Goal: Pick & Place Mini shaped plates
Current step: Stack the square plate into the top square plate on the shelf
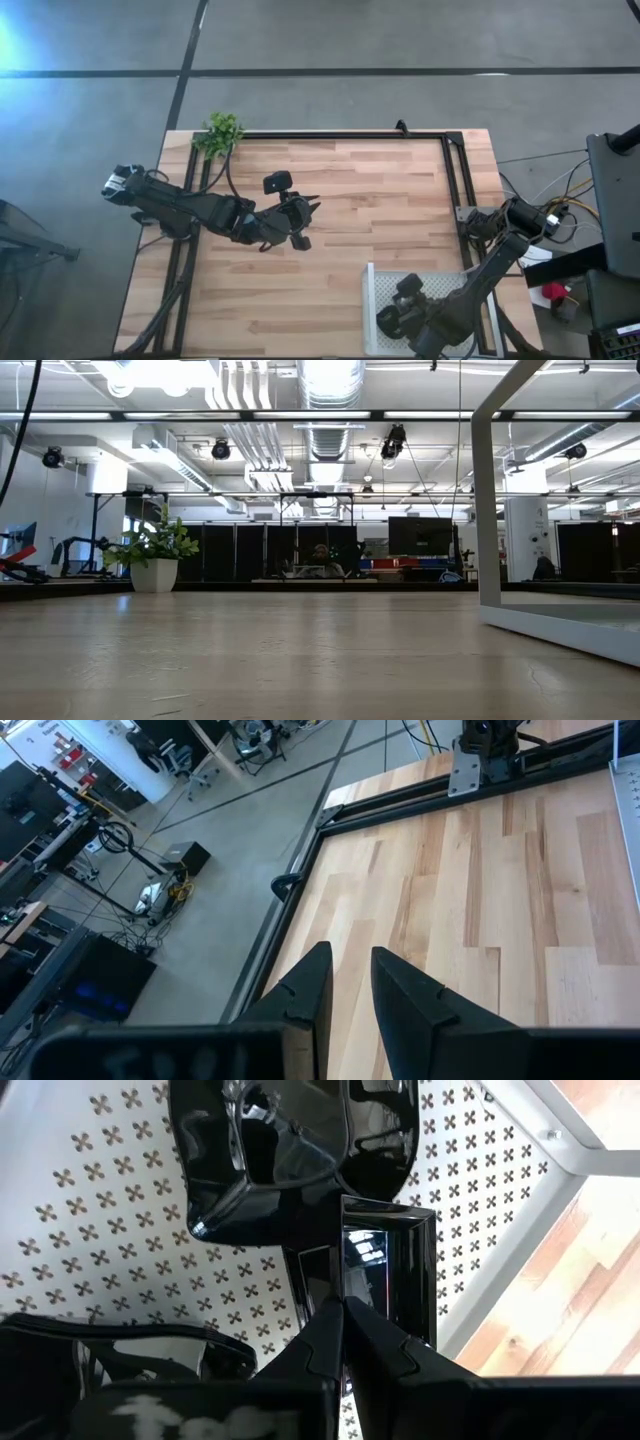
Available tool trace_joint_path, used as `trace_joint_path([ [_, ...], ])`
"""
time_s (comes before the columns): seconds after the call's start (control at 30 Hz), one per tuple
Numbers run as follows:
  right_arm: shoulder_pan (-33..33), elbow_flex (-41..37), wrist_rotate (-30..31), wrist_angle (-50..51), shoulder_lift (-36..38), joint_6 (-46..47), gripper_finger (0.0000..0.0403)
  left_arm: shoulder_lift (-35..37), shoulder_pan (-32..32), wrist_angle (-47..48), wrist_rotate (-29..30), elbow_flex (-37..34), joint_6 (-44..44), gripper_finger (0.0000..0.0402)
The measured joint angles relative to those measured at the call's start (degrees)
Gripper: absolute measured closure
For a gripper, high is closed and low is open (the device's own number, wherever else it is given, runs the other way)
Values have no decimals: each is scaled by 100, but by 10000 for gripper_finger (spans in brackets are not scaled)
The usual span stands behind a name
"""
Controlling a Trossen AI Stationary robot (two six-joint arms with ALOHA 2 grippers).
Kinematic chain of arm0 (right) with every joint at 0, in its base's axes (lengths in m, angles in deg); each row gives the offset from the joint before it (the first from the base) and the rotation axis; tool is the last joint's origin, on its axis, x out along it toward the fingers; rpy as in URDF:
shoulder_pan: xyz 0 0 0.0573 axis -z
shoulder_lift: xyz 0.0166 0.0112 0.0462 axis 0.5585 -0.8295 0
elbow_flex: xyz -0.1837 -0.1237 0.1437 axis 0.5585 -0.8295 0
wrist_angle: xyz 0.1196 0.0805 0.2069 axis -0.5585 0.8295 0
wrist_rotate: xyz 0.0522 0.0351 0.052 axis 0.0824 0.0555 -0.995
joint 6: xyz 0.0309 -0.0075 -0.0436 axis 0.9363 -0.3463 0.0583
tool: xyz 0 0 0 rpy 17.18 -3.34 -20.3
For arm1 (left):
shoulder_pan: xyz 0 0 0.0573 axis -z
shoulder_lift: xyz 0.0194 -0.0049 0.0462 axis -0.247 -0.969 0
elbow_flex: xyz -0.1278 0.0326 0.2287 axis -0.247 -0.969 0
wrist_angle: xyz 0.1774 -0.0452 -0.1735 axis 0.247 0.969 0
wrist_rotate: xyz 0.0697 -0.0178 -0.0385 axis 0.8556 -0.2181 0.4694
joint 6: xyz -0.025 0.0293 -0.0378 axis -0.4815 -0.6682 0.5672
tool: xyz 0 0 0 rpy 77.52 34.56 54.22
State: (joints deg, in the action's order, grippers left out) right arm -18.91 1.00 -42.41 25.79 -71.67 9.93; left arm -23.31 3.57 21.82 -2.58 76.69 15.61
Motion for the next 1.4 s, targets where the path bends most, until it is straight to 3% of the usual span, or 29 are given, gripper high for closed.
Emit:
trace_joint_path([
  [0.53, 0, -2, 28, -76, 0, 373, 392, 0, 0, 0, -1, 0, 0, 328],
  [1.03, 0, -13, 172, -33, 0, 301, 301, 0, 0, 0, -1, 0, -84, 328],
  [1.4, 0, -13, 144, 453, 38, 302, 311, 0, 0, 0, -1, 0, -129, 328],
])
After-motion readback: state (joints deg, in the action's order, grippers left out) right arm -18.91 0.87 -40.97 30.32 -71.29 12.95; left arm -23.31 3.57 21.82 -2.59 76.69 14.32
